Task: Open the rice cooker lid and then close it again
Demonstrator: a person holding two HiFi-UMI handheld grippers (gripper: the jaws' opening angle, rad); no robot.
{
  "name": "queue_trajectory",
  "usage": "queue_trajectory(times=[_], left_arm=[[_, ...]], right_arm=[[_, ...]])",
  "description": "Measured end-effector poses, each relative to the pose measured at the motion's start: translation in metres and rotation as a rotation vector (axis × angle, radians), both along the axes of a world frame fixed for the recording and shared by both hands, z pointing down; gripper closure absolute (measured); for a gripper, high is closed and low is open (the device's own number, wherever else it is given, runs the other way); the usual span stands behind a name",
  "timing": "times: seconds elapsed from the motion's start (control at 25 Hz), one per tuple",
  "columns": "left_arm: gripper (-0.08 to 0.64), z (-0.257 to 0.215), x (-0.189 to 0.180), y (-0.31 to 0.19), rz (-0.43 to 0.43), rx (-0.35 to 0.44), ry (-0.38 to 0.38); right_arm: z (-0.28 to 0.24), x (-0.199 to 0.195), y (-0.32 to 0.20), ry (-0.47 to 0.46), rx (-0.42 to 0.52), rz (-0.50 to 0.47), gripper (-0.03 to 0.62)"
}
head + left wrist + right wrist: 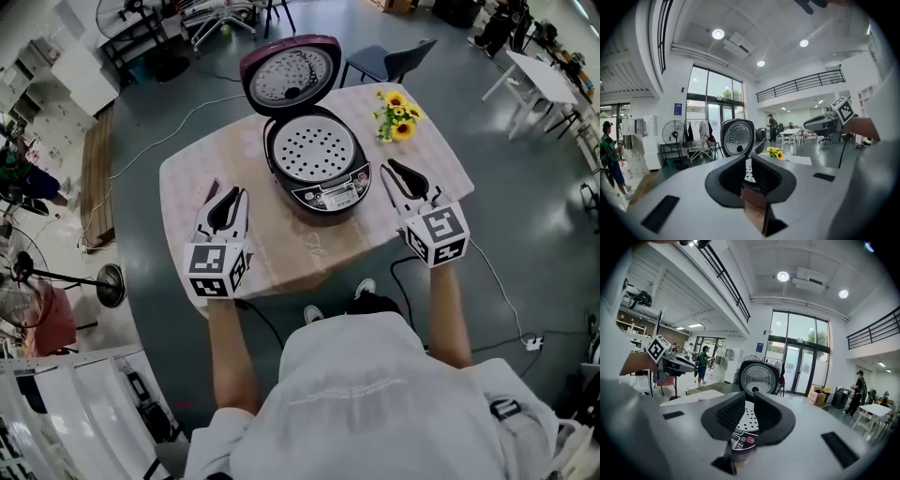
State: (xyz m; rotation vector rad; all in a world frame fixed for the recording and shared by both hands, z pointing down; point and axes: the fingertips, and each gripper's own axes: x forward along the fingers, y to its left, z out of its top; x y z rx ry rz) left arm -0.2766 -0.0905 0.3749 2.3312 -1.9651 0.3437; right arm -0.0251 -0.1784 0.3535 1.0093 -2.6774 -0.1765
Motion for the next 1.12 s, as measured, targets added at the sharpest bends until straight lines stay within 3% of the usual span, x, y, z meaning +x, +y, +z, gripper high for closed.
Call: queue_trajectory(times=[0.16, 0.56, 0.92, 1.12], left_arm=[[0.508, -0.007, 0.003, -0.011, 0.038, -0.013, -0.047], [0.480, -0.027, 0.025, -0.072, 0.113, -0.069, -0.268], [0.419, -0.049, 0.048, -0.140, 0.115, -0.131, -0.476], [0.374, -0.067, 0.055, -0.165, 0.039, -0.135, -0.551]], right_arm=[[-0.003, -0.005, -0.006, -0.021, -0.006, -0.004, 0.517], [0.010, -0.007, -0.051, -0.127, -0.046, -0.050, 0.517], [0.016, 0.009, -0.108, -0.174, -0.086, -0.124, 0.517], [0.033, 0.021, -0.129, -0.179, -0.135, -0.176, 0.517]])
